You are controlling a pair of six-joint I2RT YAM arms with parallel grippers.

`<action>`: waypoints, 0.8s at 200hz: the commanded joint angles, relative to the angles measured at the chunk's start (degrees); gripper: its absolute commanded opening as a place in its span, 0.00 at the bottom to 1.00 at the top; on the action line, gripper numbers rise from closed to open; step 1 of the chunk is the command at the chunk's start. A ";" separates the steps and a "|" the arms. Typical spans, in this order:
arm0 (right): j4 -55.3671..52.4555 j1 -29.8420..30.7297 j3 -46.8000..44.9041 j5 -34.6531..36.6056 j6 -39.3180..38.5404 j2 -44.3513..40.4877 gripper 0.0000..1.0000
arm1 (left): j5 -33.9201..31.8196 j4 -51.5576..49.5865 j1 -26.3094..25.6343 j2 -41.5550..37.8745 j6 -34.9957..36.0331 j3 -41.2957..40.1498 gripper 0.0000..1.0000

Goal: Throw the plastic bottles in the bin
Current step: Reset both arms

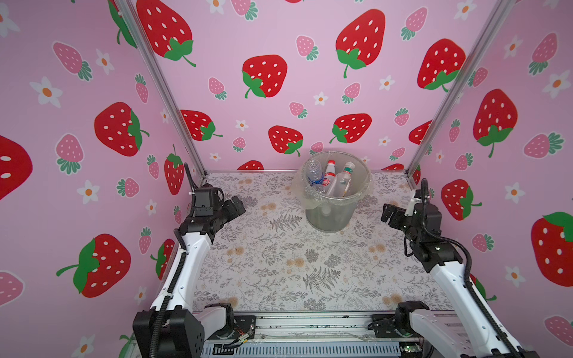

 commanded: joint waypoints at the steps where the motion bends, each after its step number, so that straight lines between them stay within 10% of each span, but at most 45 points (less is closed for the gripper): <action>1: 6.43 -1.73 -1.60 1.75 -1.03 0.13 0.99 | -6.20 2.39 -0.52 -2.10 -1.60 -3.40 0.99; 90: 20.11 -4.51 -11.48 7.62 -2.19 -1.81 0.99 | -36.50 11.84 -8.52 -6.74 0.37 -17.91 0.99; 160: 30.16 -4.78 -18.51 6.87 -5.25 -1.20 0.99 | -34.53 37.36 -9.37 -12.00 11.83 -34.33 0.99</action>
